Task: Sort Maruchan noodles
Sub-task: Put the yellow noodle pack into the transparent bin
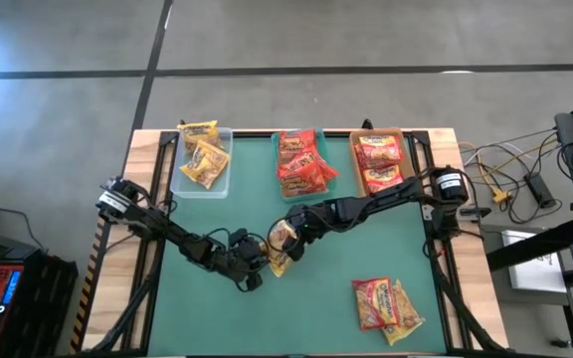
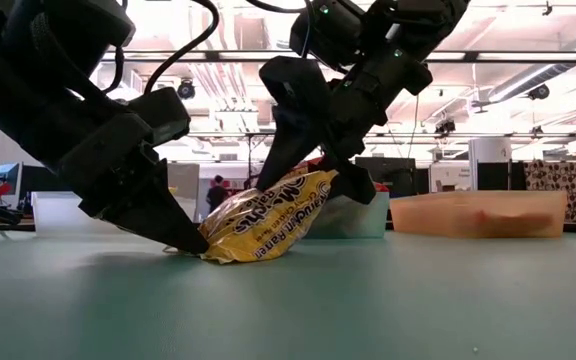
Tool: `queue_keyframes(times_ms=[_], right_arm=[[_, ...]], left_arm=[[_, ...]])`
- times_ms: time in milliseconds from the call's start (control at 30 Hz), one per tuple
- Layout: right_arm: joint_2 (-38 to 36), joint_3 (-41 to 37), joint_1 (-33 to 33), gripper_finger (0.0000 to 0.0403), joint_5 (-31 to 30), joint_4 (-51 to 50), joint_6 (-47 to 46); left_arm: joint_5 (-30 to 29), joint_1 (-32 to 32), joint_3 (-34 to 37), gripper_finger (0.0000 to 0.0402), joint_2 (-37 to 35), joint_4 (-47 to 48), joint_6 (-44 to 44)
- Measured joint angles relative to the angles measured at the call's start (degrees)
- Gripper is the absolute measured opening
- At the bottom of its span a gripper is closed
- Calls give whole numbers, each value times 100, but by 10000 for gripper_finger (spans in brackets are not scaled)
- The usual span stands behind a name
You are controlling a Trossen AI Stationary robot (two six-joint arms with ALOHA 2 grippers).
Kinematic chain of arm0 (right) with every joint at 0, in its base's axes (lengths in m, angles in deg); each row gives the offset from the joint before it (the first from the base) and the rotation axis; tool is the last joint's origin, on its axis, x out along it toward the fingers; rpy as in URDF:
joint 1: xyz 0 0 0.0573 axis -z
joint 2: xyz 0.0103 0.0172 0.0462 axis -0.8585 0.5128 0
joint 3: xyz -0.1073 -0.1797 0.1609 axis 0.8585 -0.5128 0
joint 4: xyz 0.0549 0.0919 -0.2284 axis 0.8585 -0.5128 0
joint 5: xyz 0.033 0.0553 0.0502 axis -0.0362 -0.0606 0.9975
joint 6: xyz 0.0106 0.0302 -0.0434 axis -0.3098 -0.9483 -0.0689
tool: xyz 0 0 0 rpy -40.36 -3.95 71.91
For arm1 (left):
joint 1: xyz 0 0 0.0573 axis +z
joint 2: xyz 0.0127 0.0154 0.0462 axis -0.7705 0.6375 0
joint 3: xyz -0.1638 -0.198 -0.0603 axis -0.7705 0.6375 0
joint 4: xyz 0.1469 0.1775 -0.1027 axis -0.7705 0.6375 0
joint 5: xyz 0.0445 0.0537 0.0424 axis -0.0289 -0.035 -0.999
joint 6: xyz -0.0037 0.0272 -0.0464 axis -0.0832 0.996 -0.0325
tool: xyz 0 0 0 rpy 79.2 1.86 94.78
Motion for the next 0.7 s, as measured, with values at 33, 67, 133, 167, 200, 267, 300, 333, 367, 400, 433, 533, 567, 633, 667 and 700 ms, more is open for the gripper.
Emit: queue_keyframes(times_ms=[33,67,133,167,200,267,300,333,367,400,433,533,567,633,667,700], right_arm=[[0,0,0,212,-1,0,0],[0,-1,0,202,-1,0,-6],[0,0,0,185,1,2,-24],[0,0,0,178,2,2,-29],[0,0,0,172,6,2,-31],[0,0,0,160,55,-8,-33],[0,-2,-2,153,65,-25,-35],[0,-2,-2,146,70,-51,-34],[0,-2,-2,138,83,-83,-32],[0,-2,-2,131,108,-107,-31],[0,-2,-2,123,119,-128,-28],[-2,-2,-2,101,149,-245,80],[-2,-4,0,95,205,-251,147],[-3,-4,-1,82,317,-244,299],[-4,-4,-7,76,382,-243,365],[-4,-4,-17,69,412,-245,412]], left_arm=[[-2,0,0,98,0,-7,0],[-2,0,0,98,0,-22,-2],[37,4,6,98,0,-89,-9],[115,9,11,98,-9,-153,57],[250,17,17,98,-31,-229,166],[556,23,15,98,-74,-377,358],[652,17,18,98,-125,-378,418],[691,9,20,98,-187,-376,451],[704,7,19,98,-256,-384,459],[766,7,17,98,-329,-377,477],[864,9,17,98,-406,-367,543],[919,-25,22,98,-656,-376,721],[855,-44,43,98,-750,-398,745],[451,-111,118,98,-930,-423,740],[99,-181,193,98,-1022,-441,701],[-360,-279,301,98,-1106,-552,655]])
